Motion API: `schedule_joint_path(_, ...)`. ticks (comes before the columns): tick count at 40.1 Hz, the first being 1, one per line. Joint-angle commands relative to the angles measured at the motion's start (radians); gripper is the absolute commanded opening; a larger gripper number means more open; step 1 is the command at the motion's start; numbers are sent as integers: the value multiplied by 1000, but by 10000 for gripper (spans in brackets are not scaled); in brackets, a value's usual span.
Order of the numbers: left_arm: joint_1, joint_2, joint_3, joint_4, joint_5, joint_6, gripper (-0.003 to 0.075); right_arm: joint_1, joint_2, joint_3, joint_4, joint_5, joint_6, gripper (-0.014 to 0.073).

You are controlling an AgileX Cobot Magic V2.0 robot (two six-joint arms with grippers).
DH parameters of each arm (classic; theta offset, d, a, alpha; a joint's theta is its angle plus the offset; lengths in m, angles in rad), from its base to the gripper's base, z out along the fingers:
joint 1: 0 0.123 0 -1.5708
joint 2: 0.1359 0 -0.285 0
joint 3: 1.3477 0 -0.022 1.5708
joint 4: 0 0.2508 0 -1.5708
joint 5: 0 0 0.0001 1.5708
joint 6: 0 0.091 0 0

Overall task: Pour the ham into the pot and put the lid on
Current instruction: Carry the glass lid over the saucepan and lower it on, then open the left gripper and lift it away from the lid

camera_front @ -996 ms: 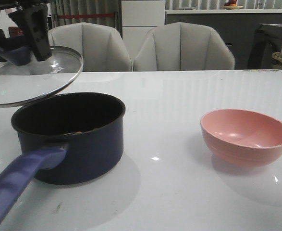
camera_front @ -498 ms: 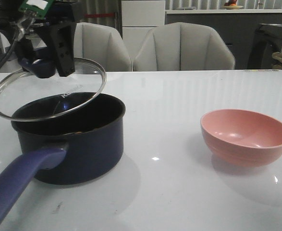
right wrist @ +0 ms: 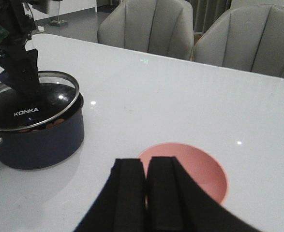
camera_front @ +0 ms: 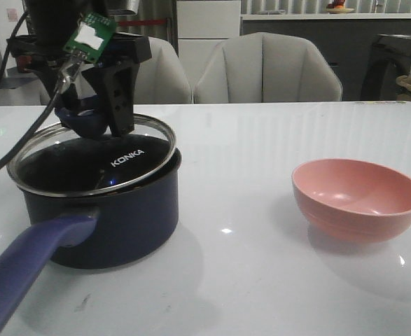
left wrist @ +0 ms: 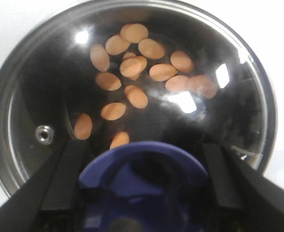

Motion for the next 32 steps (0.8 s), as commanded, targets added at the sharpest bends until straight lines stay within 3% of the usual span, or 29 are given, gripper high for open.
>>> schedule_joint_path(1,-9,-45,-31,-9,55,-1,114,3,1,-28,5,-80,-7,161)
schedule_joint_path(15,-9,-35,-31,-9,55,-1,119,3,1,-28,5,-80,-7,161)
schedule_joint_path(19,-9,-30,-31,-16,55,-1,162,3,1,-28,5,-80,-7,161)
schedule_joint_path(32,-9,-30,-33,-19,55,-1,574,3,1,-28,5,-80,-7,161)
